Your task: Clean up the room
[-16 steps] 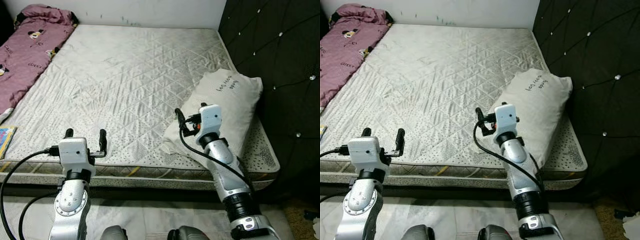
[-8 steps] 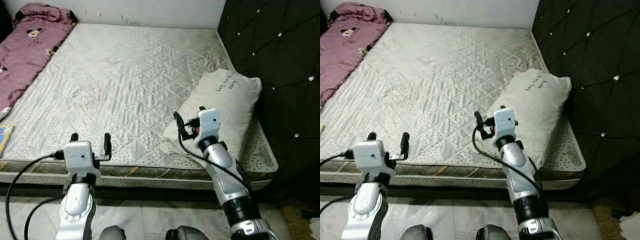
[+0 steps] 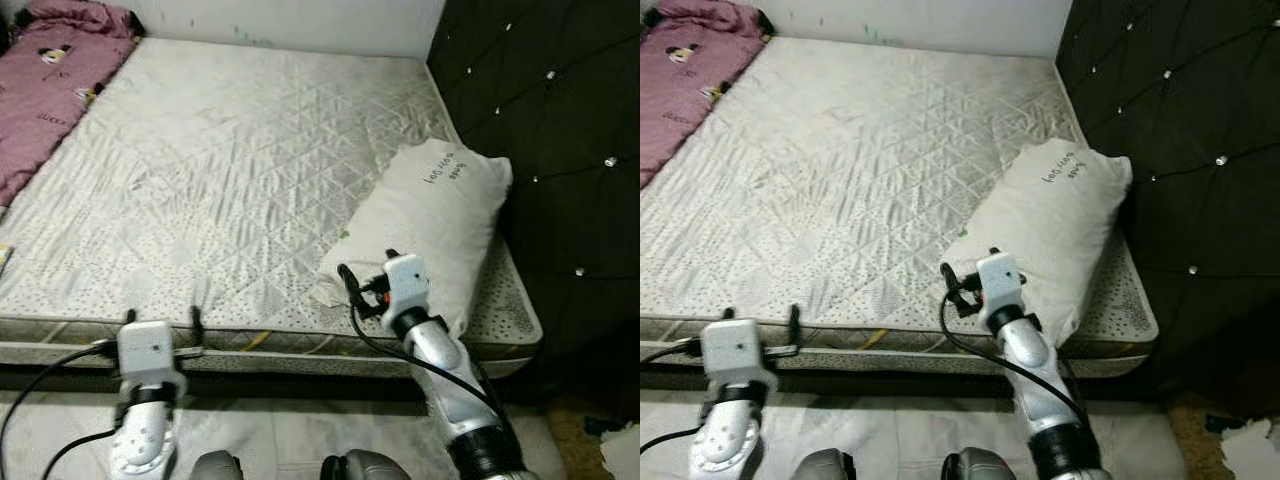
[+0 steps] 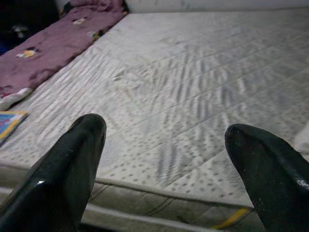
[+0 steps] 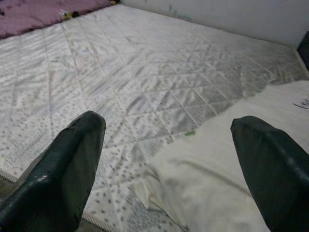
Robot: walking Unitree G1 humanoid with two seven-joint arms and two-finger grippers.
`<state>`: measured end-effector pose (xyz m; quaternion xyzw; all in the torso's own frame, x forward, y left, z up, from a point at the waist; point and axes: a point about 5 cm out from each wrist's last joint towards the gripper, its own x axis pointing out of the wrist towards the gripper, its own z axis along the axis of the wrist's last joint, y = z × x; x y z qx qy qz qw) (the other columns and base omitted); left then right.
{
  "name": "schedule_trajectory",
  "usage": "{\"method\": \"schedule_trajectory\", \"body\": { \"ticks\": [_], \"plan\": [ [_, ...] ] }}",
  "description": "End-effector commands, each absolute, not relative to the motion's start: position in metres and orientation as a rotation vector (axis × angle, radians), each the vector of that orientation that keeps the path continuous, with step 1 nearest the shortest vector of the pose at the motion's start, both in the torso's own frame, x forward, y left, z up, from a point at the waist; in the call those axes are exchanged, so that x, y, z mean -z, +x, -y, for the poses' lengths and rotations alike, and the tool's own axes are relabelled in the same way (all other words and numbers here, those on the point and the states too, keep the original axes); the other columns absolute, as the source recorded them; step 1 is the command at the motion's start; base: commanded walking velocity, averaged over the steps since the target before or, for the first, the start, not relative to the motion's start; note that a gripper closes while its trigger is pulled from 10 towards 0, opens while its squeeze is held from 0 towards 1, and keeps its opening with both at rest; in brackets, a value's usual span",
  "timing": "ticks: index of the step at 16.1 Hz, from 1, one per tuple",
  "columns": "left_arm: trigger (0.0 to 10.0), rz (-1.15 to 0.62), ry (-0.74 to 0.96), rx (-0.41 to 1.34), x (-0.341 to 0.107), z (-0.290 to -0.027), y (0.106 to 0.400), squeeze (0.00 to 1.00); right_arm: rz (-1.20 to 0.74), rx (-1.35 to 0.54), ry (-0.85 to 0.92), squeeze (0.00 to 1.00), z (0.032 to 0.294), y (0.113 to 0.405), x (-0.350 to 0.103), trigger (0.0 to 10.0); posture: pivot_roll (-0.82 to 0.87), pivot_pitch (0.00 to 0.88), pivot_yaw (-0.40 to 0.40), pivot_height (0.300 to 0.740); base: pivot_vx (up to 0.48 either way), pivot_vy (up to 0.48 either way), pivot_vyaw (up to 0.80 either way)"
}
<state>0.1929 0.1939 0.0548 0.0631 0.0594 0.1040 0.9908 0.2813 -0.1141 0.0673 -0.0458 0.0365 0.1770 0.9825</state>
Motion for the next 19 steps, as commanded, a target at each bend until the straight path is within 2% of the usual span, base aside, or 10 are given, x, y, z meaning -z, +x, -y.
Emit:
{"method": "schedule_trajectory", "body": {
  "ticks": [1,2,4,5,6,7,8,12,16,19],
  "plan": [
    [10.0,-0.093,0.116,-0.205,-0.065,-0.195,0.191,0.0,-0.047,-0.366,-0.079,0.0,0.113,0.281,-0.079,10.0,-0.01,0.083,-0.091,0.74,0.0,0.0,0.0],
    [10.0,-0.083,0.103,-0.203,-0.068,-0.195,0.192,0.0,-0.035,-0.374,-0.066,0.0,0.109,0.283,-0.081,10.0,-0.01,0.086,-0.088,0.74,0.0,0.0,0.0],
    [10.0,-0.012,0.086,-0.188,-0.091,-0.198,0.211,0.0,0.025,-0.381,-0.029,0.0,0.095,0.3,-0.103,10.0,-0.01,0.082,-0.059,0.74,0.0,0.0,0.0],
    [10.0,0.015,0.103,-0.162,-0.088,-0.196,0.219,0.0,0.044,-0.374,-0.009,0.0,0.093,0.305,-0.099,10.0,-0.01,0.08,-0.043,0.74,0.0,0.0,0.0],
    [10.0,-0.002,0.113,-0.196,-0.086,-0.199,0.22,0.0,0.02,-0.312,-0.055,0.0,0.101,0.308,-0.095,10.0,-0.01,0.057,-0.04,0.74,0.0,0.0,0.0],
    [10.0,0.015,0.053,-0.203,-0.093,-0.198,0.221,0.0,0.041,-0.312,-0.021,0.0,0.103,0.308,-0.104,10.0,-0.02,0.048,-0.035,0.74,0.0,0.0,0.0],
    [10.0,0.019,0.075,-0.158,-0.093,-0.193,0.224,0.0,0.071,-0.353,-0.052,0.0,0.1,0.306,-0.108,10.0,-0.04,0.027,-0.033,0.74,0.0,0.0,0.0],
    [10.0,0.024,0.096,-0.143,-0.092,-0.188,0.233,0.0,0.064,-0.313,-0.045,0.0,0.103,0.313,-0.103,10.0,-0.02,0.031,-0.026,0.74,0.0,0.0,0.0],
    [10.0,0.025,0.11,-0.138,-0.092,-0.19,0.229,0.0,0.071,-0.329,-0.059,0.0,0.099,0.316,-0.105,10.0,0.0,0.034,-0.032,0.74,0.0,0.0,0.0],
    [10.0,0.032,0.096,-0.131,-0.095,-0.182,0.229,0.0,0.06,-0.333,-0.069,0.0,0.099,0.313,-0.101,10.0,0.0,0.074,-0.04,0.74,0.0,0.0,0.8]
  ]
}}
